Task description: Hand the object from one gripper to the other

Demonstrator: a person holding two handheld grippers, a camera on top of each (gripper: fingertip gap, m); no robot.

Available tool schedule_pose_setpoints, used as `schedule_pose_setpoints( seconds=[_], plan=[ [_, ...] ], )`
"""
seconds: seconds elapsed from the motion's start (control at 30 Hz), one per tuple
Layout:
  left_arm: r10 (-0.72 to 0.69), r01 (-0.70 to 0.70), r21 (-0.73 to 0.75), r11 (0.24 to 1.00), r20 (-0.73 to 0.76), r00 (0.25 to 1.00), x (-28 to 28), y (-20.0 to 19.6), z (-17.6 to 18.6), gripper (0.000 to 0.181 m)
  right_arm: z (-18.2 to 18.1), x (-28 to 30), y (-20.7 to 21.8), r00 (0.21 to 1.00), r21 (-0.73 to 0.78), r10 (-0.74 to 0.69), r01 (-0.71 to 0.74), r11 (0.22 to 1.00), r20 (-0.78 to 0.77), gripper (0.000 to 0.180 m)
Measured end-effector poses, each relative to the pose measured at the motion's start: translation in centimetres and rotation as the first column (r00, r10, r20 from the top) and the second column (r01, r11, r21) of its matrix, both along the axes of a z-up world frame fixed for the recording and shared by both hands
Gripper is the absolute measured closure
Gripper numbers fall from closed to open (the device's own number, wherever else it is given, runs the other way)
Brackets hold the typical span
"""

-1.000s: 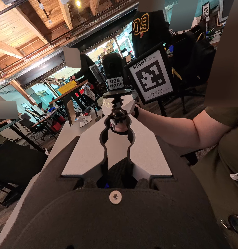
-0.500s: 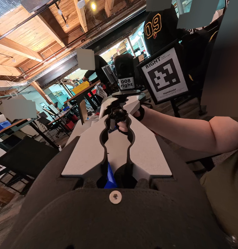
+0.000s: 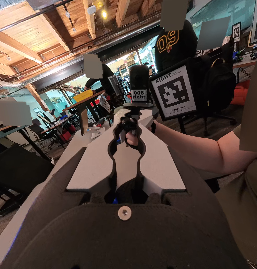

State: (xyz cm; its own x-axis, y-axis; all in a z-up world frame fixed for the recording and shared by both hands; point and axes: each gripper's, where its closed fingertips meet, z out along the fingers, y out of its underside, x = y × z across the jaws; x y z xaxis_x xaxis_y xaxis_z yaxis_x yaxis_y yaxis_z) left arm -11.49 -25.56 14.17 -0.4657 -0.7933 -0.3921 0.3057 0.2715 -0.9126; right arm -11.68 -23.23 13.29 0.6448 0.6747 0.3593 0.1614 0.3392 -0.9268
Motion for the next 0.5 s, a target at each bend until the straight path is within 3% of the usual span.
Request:
schedule_pose_setpoints(
  seconds=[0.07,0.13,0.2,0.27,0.33,0.5],
  plan=[
    [0.046,-0.047,0.018,0.999,0.044,0.998,0.0,0.6,0.4,0.16,-0.1,0.1,-0.1,1.0,-0.006,-0.001,0.001,1.0,-0.003,0.156],
    [0.178,-0.196,0.12,0.973,0.15,0.973,0.5,2.0,0.6,0.16,0.1,0.8,0.2,0.999,-0.029,-0.02,0.019,0.999,-0.042,0.155],
    [0.329,-0.411,0.278,0.868,0.299,0.896,1.2,3.6,0.5,0.161,0.8,2.0,0.8,0.988,-0.093,-0.051,0.037,0.995,-0.148,0.149],
    [0.394,-0.559,0.41,0.721,0.422,0.817,1.7,4.2,0.0,0.161,1.5,2.9,1.4,0.952,-0.198,-0.063,0.002,0.98,-0.301,0.139],
    [0.396,-0.609,0.478,0.633,0.477,0.785,2.2,3.9,-0.8,0.161,1.7,2.7,1.8,0.916,-0.29,-0.055,-0.069,0.955,-0.398,0.126],
    [0.382,-0.629,0.51,0.587,0.51,0.771,2.8,2.8,-1.6,0.161,-0.3,2.2,3.6,0.93,-0.404,-0.145,-0.005,0.915,-0.338,0.124]
  ],
)
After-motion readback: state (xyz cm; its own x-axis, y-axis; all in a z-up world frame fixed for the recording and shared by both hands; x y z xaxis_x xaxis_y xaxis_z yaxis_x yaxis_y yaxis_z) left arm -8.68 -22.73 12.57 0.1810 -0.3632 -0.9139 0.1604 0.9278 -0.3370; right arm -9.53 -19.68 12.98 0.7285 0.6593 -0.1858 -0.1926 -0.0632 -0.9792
